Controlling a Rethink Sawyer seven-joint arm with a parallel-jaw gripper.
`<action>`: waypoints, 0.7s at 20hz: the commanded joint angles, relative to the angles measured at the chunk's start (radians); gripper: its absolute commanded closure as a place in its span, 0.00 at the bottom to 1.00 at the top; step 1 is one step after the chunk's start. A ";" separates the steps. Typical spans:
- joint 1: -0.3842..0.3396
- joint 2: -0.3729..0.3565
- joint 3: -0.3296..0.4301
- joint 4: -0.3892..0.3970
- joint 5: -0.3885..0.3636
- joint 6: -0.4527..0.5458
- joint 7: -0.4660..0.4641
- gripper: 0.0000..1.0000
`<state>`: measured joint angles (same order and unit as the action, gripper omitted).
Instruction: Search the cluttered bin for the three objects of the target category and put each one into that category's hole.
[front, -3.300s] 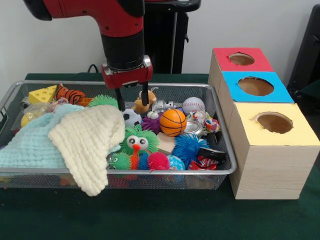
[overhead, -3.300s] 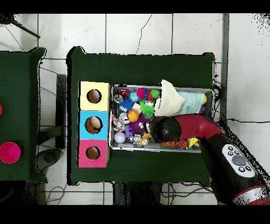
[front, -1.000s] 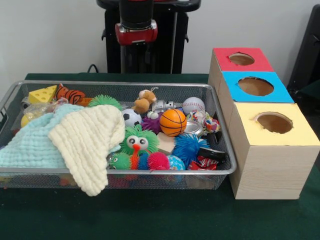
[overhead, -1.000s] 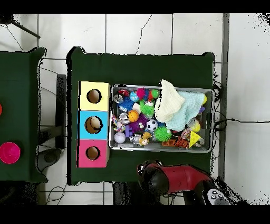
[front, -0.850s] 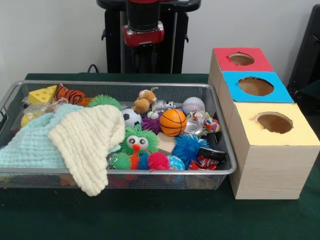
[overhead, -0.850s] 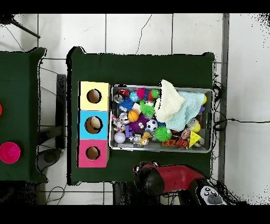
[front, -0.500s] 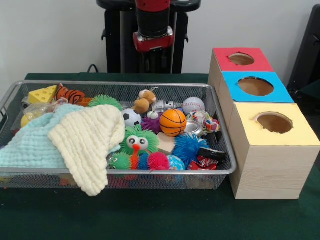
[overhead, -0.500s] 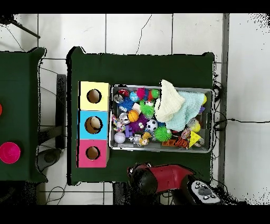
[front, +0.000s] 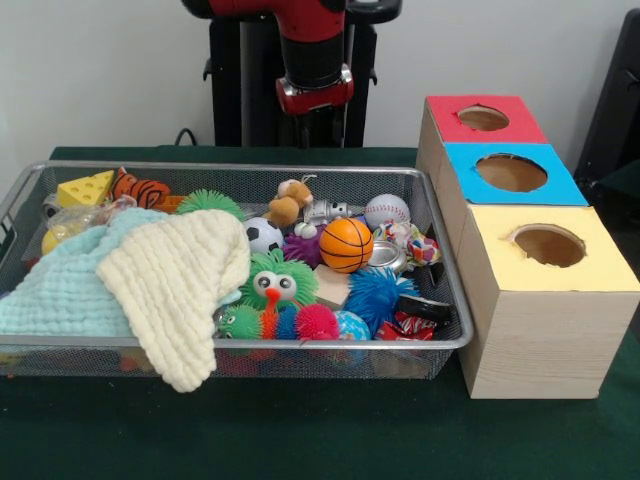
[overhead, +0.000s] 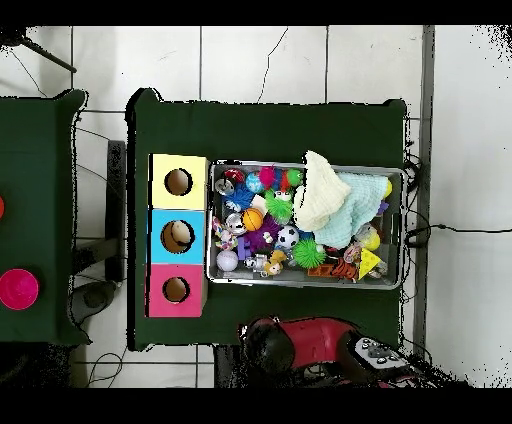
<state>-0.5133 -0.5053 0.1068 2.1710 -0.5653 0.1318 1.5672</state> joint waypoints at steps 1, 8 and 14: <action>-0.005 0.074 0.013 -0.150 0.051 -0.068 0.168 0.00; -0.033 0.061 0.037 -0.160 0.040 -0.034 0.129 0.00; -0.042 0.088 0.039 -0.178 0.036 -0.025 0.118 0.00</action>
<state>-0.5238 -0.4623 0.1041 2.1685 -0.5651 0.1246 1.5670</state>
